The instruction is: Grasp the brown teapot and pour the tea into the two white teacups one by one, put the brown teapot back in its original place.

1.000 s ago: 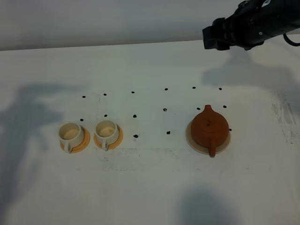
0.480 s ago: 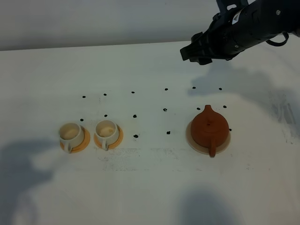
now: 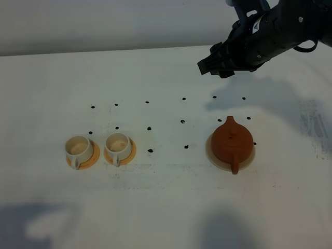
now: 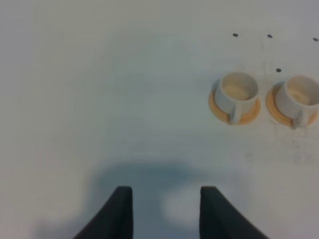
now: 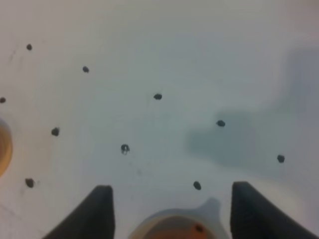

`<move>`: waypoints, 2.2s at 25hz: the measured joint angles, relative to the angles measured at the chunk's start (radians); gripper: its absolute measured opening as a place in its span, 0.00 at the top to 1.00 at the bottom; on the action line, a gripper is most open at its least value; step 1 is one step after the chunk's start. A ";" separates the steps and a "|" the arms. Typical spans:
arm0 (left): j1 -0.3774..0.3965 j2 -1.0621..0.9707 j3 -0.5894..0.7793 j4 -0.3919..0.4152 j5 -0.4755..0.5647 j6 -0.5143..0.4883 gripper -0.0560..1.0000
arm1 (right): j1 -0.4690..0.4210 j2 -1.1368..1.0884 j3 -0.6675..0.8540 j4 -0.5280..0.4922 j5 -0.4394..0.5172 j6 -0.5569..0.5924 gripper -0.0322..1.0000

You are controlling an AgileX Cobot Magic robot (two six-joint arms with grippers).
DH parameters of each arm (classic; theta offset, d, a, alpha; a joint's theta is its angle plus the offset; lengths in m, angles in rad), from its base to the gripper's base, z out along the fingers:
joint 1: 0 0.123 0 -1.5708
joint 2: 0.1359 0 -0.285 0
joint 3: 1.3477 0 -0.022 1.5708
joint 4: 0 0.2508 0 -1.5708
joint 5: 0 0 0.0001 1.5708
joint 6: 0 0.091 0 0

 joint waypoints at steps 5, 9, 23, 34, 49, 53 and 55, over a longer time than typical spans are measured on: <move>0.000 -0.130 0.097 0.007 0.051 -0.003 0.64 | 0.004 0.000 0.000 -0.022 0.036 0.011 0.47; 0.000 -0.210 0.112 0.019 0.074 -0.008 0.64 | 0.004 0.000 0.000 -0.052 0.080 0.016 0.47; 0.000 -0.226 0.112 0.019 0.074 -0.007 0.64 | 0.004 -0.098 0.000 -0.103 0.085 0.053 0.47; 0.000 -0.226 0.112 0.019 0.074 -0.007 0.64 | 0.004 -0.163 0.000 -0.126 0.019 0.071 0.47; 0.000 -0.226 0.112 0.019 0.074 -0.007 0.64 | 0.000 -0.268 0.243 -0.108 -0.191 0.165 0.47; 0.000 -0.226 0.112 0.019 0.074 -0.008 0.64 | 0.000 -0.276 0.296 -0.106 -0.192 0.193 0.47; 0.000 -0.226 0.112 0.019 0.074 -0.008 0.64 | -0.002 -0.283 0.320 -0.106 -0.192 0.208 0.47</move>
